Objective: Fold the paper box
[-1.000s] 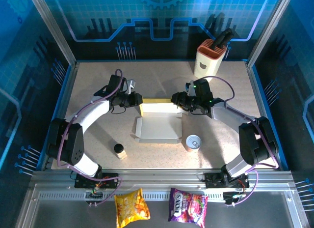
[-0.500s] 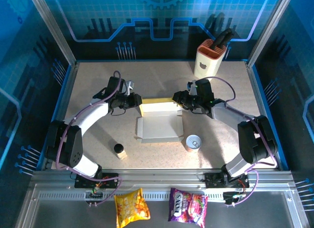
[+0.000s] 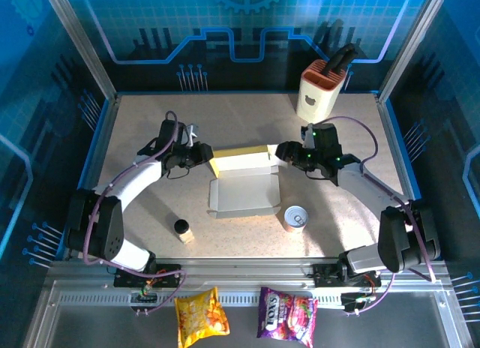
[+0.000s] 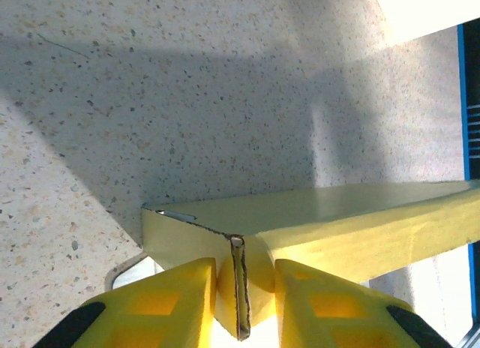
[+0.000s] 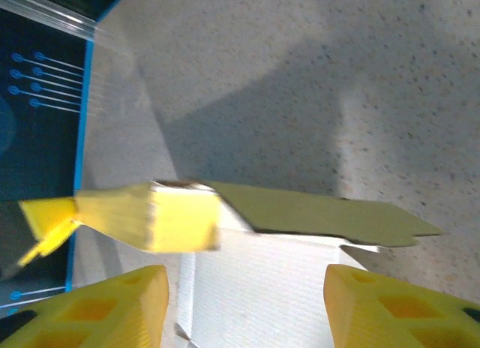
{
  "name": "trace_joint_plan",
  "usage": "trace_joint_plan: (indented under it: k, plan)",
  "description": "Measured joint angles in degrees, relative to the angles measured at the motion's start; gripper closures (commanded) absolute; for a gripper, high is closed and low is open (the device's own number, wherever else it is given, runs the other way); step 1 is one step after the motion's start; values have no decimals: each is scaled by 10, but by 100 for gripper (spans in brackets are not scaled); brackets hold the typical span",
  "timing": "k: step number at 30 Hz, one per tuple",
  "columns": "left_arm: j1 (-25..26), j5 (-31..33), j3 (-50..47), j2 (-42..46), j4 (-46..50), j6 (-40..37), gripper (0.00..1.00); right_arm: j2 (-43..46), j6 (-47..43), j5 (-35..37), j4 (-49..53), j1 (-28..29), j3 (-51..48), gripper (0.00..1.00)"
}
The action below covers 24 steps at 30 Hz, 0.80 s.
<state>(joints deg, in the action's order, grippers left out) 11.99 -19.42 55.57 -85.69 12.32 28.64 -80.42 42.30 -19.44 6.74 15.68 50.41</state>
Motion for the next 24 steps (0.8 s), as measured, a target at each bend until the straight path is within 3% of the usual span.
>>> trace_joint_plan:
  k: [16,24]
  plan:
    - [-11,-15,-5,0,-12,15,73,-124,-16,-20,-129,2,-46,40]
    - [-12,-15,-5,0,-12,15,73,-151,1,-26,-186,15,-61,53]
